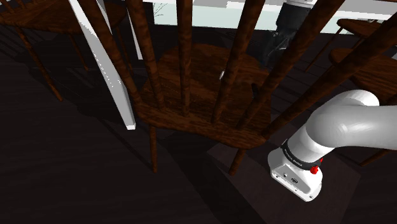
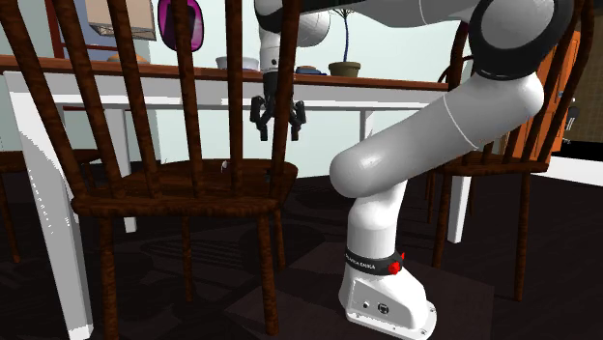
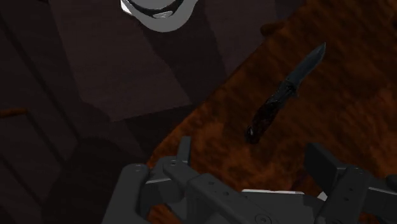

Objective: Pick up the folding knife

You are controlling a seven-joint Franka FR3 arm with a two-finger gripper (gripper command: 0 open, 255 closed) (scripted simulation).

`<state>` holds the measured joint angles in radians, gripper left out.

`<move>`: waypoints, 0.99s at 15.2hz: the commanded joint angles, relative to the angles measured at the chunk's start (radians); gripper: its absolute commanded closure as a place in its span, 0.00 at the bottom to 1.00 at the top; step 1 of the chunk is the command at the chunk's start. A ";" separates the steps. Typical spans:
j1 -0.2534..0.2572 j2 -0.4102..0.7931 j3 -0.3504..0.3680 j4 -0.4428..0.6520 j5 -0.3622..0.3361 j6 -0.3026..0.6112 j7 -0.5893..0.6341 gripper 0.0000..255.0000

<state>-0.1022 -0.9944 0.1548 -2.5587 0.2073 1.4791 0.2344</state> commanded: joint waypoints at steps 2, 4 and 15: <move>-0.033 -0.091 0.087 -0.079 0.130 0.004 0.229 0.00; -0.053 -0.144 0.149 -0.114 0.219 0.005 0.375 0.00; -0.044 -0.191 0.220 -0.235 0.303 0.088 0.432 0.00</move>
<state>-0.1467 -1.1842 0.3737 -2.7906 0.5087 1.5647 0.6669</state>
